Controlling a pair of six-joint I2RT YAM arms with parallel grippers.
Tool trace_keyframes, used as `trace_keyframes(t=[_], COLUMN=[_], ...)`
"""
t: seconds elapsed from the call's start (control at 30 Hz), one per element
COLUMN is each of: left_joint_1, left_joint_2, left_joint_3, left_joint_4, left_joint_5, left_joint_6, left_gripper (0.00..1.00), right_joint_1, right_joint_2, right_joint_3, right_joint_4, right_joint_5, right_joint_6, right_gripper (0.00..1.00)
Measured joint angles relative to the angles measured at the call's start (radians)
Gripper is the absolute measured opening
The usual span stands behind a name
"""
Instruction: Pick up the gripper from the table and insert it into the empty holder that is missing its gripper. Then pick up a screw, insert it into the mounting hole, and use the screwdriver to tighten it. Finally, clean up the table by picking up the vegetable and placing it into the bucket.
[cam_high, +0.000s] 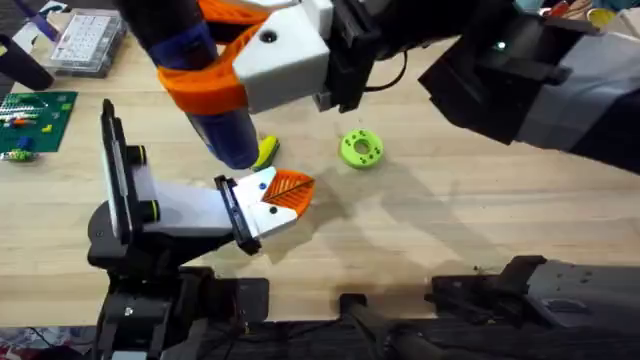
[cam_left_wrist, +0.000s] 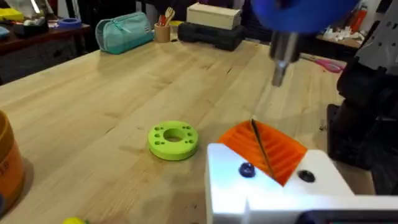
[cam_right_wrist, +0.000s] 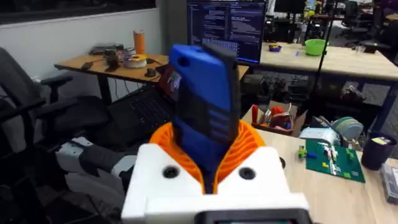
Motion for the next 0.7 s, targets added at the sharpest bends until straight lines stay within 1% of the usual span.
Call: trace_keyframes(t=[0.23,0.47,0.7], left_joint_1=[0.000,0.000,0.000], left_joint_2=[0.000,0.000,0.000], left_joint_3=[0.000,0.000,0.000], left_joint_4=[0.000,0.000,0.000], left_joint_5=[0.000,0.000,0.000], left_joint_6=[0.000,0.000,0.000], left_gripper=[0.017,0.017,0.017], right_joint_1=[0.000,0.000,0.000], right_joint_2=[0.000,0.000,0.000], right_joint_3=[-0.016,-0.079,-0.094], right_joint_4=[0.017,0.127,0.130], right_joint_5=[0.002,0.012,0.027], right_joint_6=[0.003,0.034,0.057], right_gripper=[0.049,0.049,0.050])
